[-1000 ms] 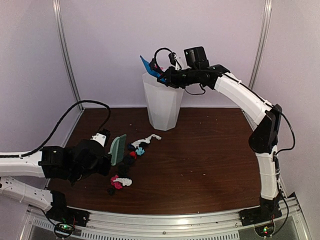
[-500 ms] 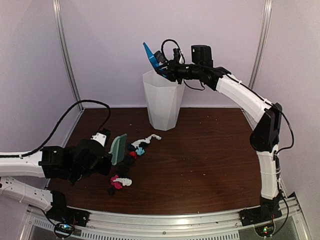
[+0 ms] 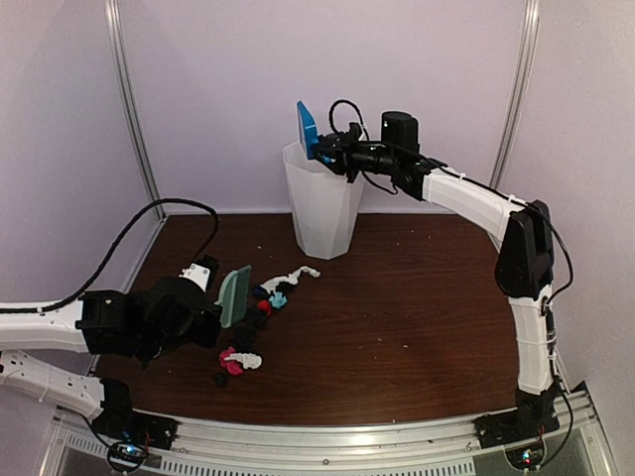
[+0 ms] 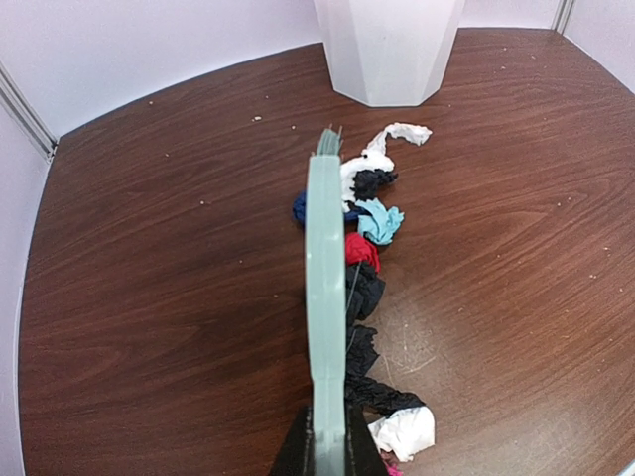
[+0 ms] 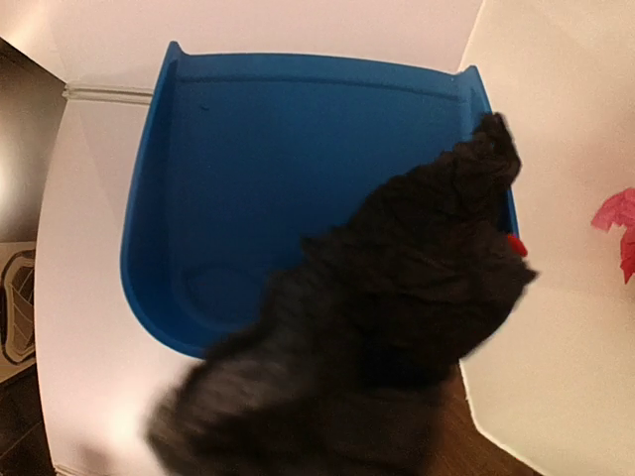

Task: Sweep away the paper scraps from the table
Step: Dump the paper scraps into the trash bin, then sweep the paper scraps from the center of the board.

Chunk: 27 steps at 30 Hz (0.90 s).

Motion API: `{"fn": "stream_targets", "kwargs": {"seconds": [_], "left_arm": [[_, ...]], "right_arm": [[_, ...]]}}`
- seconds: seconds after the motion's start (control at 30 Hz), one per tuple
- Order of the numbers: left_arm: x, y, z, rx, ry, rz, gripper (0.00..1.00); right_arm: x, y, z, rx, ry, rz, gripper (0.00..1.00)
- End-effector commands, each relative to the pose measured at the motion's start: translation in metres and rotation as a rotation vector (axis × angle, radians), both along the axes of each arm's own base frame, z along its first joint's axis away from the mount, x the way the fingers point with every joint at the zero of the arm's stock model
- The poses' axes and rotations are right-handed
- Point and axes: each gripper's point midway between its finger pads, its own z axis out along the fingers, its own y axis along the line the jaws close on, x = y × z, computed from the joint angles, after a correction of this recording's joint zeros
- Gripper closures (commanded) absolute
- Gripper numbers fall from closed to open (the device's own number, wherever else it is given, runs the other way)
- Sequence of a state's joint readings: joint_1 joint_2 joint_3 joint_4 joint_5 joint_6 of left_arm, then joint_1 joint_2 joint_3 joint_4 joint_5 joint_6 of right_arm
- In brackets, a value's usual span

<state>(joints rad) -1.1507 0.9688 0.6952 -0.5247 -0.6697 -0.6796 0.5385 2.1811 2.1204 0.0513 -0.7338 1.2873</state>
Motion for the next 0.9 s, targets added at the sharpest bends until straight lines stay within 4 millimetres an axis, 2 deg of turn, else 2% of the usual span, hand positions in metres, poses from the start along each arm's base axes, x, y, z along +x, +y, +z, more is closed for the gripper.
{"fn": "stream_targets", "kwargs": {"seconds": [0.0, 0.3, 0.53, 0.67, 0.87], "left_arm": [[0.003, -0.001, 0.008, -0.045, -0.022, 0.014, 1.00], [0.003, 0.000, 0.007, -0.045, -0.021, 0.015, 1.00], [0.004, -0.001, 0.007, -0.040, -0.023, 0.019, 1.00], [0.005, -0.003, 0.007, -0.045, -0.021, 0.021, 1.00], [0.006, -0.010, 0.009, -0.073, -0.019, 0.013, 1.00]], "right_arm": [[-0.008, -0.007, 0.038, 0.135, -0.008, 0.028, 1.00], [-0.026, -0.008, 0.065, 0.186, -0.047, 0.097, 1.00], [-0.051, -0.010, 0.085, 0.120, -0.160, 0.124, 1.00], [-0.070, -0.009, 0.091, 0.045, -0.224, 0.137, 1.00], [-0.104, -0.009, 0.084, -0.113, -0.298, 0.154, 1.00]]}}
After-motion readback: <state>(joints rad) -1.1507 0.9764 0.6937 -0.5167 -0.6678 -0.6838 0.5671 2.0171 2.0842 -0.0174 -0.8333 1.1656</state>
